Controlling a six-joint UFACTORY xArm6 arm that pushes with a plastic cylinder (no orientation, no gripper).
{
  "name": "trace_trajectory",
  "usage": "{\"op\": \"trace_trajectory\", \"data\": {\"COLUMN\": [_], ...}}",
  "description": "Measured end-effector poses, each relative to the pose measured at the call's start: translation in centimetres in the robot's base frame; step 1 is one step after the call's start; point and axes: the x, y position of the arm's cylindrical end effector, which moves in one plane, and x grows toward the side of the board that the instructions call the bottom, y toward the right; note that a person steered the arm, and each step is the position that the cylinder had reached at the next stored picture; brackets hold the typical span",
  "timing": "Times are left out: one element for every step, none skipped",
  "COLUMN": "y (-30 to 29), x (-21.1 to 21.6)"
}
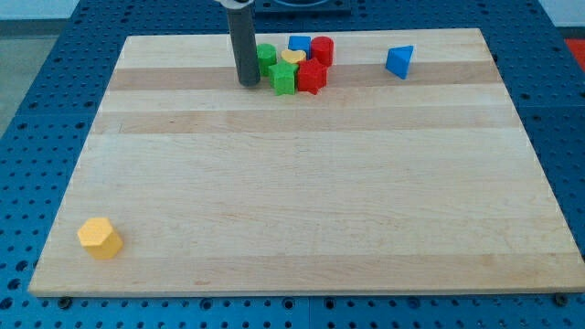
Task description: Move the yellow heart to the center
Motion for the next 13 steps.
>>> {"op": "trace_trajectory", "data": {"y": [-1.0, -1.0, -0.3, 4.9, 7.2, 7.2, 7.0, 6.5, 6.5, 6.5, 6.5, 6.6, 6.6], "x": [-6.3, -7.1, -7.5, -7.7, -7.7, -7.6, -4.7, 0.8, 3.8, 6.5, 7.5, 10.0, 15.1]}}
